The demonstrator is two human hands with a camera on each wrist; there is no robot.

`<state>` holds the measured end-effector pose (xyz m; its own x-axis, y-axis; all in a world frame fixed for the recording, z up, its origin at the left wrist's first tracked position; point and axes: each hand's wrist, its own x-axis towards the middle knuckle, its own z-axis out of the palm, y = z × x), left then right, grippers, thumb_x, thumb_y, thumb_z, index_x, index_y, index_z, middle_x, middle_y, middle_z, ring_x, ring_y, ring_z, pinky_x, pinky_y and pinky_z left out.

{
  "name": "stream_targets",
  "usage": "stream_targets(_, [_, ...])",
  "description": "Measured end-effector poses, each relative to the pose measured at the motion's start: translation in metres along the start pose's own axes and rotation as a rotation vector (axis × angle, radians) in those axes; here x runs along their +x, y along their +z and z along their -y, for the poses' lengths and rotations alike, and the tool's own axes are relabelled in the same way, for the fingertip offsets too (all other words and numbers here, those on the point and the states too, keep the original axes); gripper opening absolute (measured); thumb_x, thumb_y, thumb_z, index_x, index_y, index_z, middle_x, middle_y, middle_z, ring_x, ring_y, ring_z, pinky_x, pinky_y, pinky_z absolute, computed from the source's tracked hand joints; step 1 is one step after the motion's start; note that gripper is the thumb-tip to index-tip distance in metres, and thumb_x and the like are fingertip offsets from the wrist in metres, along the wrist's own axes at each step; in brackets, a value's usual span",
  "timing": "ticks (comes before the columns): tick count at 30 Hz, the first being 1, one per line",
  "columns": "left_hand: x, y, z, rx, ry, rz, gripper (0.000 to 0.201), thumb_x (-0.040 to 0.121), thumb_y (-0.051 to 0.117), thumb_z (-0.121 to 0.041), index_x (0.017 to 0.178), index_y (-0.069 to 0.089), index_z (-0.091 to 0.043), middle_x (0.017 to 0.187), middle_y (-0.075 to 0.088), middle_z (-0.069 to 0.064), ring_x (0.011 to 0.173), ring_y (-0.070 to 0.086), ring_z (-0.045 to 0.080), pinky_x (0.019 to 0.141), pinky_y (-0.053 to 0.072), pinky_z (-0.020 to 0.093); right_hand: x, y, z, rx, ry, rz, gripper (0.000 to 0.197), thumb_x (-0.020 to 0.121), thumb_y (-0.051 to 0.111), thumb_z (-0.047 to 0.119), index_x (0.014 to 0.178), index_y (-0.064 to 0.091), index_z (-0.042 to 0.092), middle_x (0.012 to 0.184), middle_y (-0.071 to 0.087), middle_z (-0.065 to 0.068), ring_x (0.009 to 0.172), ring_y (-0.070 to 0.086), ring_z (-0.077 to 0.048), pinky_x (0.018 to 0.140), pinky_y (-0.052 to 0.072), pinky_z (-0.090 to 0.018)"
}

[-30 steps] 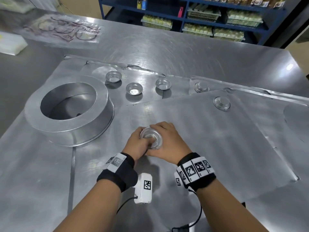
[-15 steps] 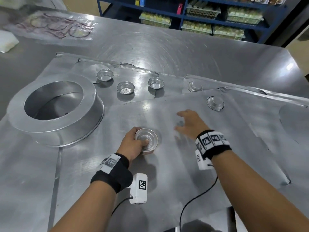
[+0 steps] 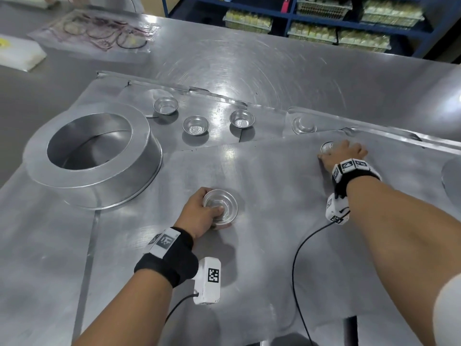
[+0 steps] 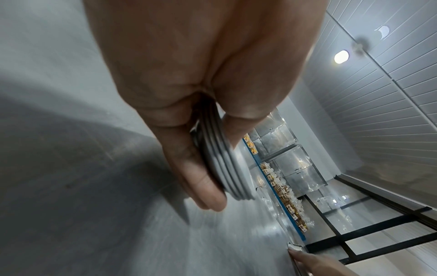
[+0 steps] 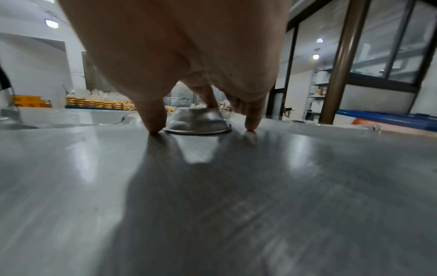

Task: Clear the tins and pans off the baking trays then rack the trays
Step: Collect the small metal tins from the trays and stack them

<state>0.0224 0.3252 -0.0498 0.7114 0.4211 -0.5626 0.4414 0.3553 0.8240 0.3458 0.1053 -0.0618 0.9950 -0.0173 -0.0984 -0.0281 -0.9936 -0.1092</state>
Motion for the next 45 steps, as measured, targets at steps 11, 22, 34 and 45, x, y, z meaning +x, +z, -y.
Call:
stream_targets(11, [-0.006, -0.005, 0.002, -0.019, -0.001, -0.009, 0.035, 0.088, 0.061, 0.014, 0.112, 0.063, -0.011, 0.115, 0.065, 0.023, 0.102, 0.068, 0.045, 0.079, 0.059, 0.062, -0.057, -0.021, 0.026, 0.311, -0.145, -0.001, 0.068, 0.065, 0.088, 0.037, 0.116, 0.054, 0.007, 0.115, 0.062, -0.016, 0.107, 0.06, -0.036, 0.088, 0.05, -0.039])
stream_targets(22, [-0.008, 0.0, -0.002, -0.137, -0.051, -0.016, 0.009, 0.096, 0.062, -0.011, 0.105, 0.066, -0.009, 0.116, 0.063, 0.022, 0.092, 0.064, 0.038, 0.079, 0.057, 0.067, -0.202, -0.022, 0.082, 0.819, -0.515, 0.074, 0.072, 0.056, 0.091, 0.039, 0.118, 0.055, 0.029, 0.117, 0.049, 0.0, 0.101, 0.062, -0.018, 0.091, 0.056, -0.034])
stream_targets(34, [-0.003, -0.01, 0.003, -0.014, 0.017, -0.012, 0.03, 0.09, 0.07, -0.031, 0.114, 0.064, -0.014, 0.109, 0.074, 0.018, 0.098, 0.073, 0.035, 0.091, 0.057, 0.058, -0.267, 0.017, 0.087, 0.932, -0.672, 0.277, 0.062, 0.061, 0.085, 0.028, 0.111, 0.049, 0.035, 0.114, 0.063, 0.014, 0.107, 0.064, -0.007, 0.094, 0.054, -0.033])
stream_targets(45, [0.013, -0.016, 0.011, -0.036, 0.053, -0.087, 0.031, 0.075, 0.069, -0.012, 0.104, 0.068, -0.023, 0.106, 0.072, 0.018, 0.1, 0.07, 0.044, 0.085, 0.058, 0.06, -0.222, 0.006, 0.076, 0.786, -0.811, 0.639, 0.074, 0.07, 0.087, 0.017, 0.134, 0.049, 0.022, 0.134, 0.059, 0.012, 0.124, 0.054, 0.003, 0.098, 0.043, -0.009])
